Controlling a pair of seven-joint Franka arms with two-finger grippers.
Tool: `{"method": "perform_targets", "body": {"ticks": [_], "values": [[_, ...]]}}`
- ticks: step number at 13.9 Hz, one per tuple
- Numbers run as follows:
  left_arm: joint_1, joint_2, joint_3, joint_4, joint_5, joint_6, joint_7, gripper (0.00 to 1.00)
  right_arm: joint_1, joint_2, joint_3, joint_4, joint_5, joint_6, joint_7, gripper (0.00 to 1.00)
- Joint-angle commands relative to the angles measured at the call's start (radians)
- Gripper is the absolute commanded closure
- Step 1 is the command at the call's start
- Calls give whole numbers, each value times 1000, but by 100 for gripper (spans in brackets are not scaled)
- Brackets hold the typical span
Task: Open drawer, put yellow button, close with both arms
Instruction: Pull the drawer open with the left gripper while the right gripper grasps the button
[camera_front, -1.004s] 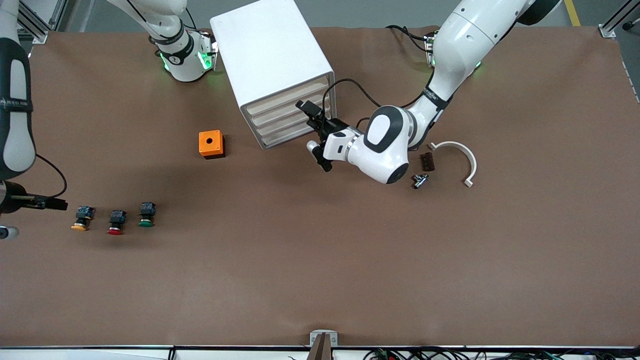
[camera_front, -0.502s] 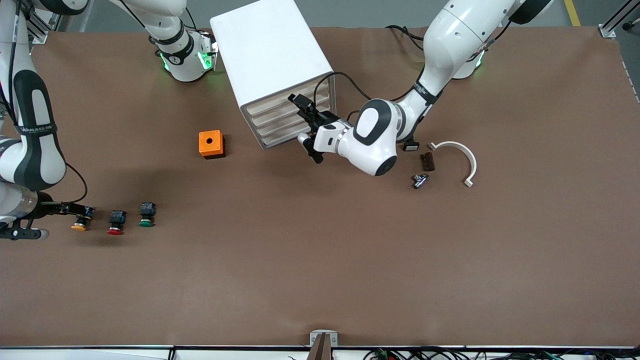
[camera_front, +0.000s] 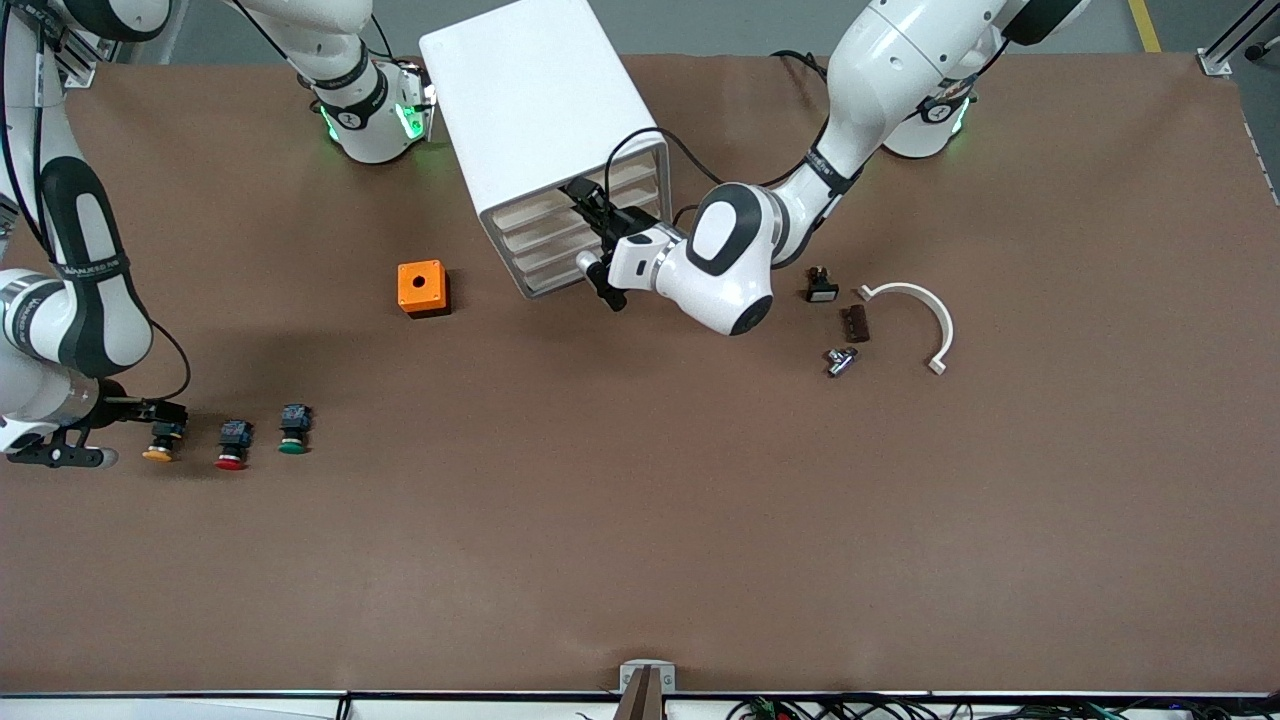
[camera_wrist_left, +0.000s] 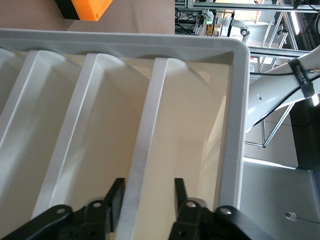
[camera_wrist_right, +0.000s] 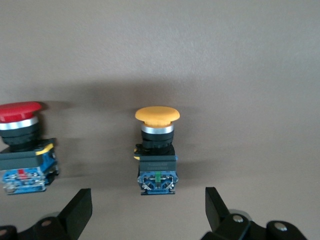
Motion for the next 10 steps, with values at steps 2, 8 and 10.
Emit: {"method": "perform_targets", "body": {"ticks": [2, 8, 10], "values": [[2, 4, -2, -2, -25, 9, 49, 91, -31, 35, 18, -1, 44, 32, -12, 0], [16, 52, 7, 62, -22, 3, 45, 96, -32, 63, 17, 5, 75, 34, -7, 6], [29, 70, 9, 83, -11, -2, 43, 97, -32, 70, 17, 17, 75, 34, -7, 30]]}}
